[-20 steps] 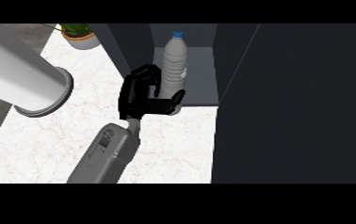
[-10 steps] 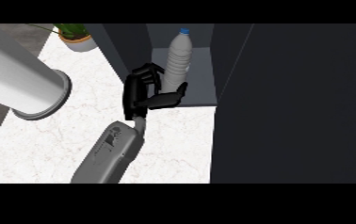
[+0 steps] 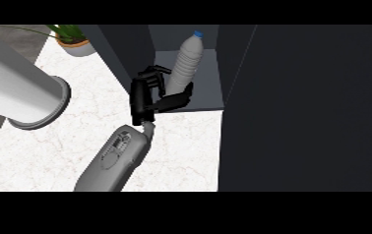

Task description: Pick up the bottled water, place it into the cabinet and close the cabinet

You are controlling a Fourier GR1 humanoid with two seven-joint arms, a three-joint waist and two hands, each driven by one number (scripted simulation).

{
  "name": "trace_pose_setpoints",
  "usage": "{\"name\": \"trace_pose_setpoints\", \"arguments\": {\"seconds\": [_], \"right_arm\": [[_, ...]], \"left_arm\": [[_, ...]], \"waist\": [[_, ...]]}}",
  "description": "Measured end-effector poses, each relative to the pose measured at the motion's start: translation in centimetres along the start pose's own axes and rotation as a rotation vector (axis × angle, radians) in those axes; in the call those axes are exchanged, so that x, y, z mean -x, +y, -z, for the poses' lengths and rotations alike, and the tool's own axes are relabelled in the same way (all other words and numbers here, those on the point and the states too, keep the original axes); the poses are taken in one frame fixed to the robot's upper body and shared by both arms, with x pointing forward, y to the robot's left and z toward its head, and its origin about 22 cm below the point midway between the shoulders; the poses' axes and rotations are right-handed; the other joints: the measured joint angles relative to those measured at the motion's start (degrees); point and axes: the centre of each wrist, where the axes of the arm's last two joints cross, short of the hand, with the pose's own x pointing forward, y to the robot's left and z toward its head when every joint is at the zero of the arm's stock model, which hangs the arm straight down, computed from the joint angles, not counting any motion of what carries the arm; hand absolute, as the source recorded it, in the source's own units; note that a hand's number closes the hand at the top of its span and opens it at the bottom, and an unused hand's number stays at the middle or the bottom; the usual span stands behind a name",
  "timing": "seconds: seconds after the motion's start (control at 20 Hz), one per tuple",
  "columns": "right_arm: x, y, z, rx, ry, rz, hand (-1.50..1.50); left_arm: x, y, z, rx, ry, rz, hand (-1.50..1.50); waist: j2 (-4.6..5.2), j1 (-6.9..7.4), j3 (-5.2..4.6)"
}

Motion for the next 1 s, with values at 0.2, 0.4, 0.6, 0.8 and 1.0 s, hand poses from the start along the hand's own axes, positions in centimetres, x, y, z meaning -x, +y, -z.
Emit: {"name": "trace_pose_setpoints", "arguments": {"seconds": [0.2,0.4,0.6,0.8,1.0], "right_arm": [[0.0,0.2,0.1,-0.003,0.008,0.012,-1.5],[0.1,0.5,0.2,-0.012,0.004,0.01,-1.5],[0.1,0.2,0.2,-0.008,-0.002,0.006,-1.5],[0.0,-0.1,0.1,-0.007,-0.002,0.008,-1.5],[-0.2,0.3,0.1,-0.006,-0.004,0.012,-1.5]], "left_arm": [[-1.4,-0.6,3.4,0.048,-0.051,0.078,1.5],[-2.0,-0.7,7.0,0.062,-0.089,0.185,1.5],[-1.4,-0.7,8.6,0.046,-0.108,0.284,1.5],[-0.7,-1.1,8.9,0.031,-0.116,0.313,-1.5],[-0.2,-1.3,9.0,0.022,-0.102,0.333,-1.5]], "waist": [[1.0,-0.96,-0.18],[1.77,-1.76,-0.31],[2.0,-1.74,-0.35],[1.34,-1.57,-0.04],[0.78,-1.32,0.17]]}}
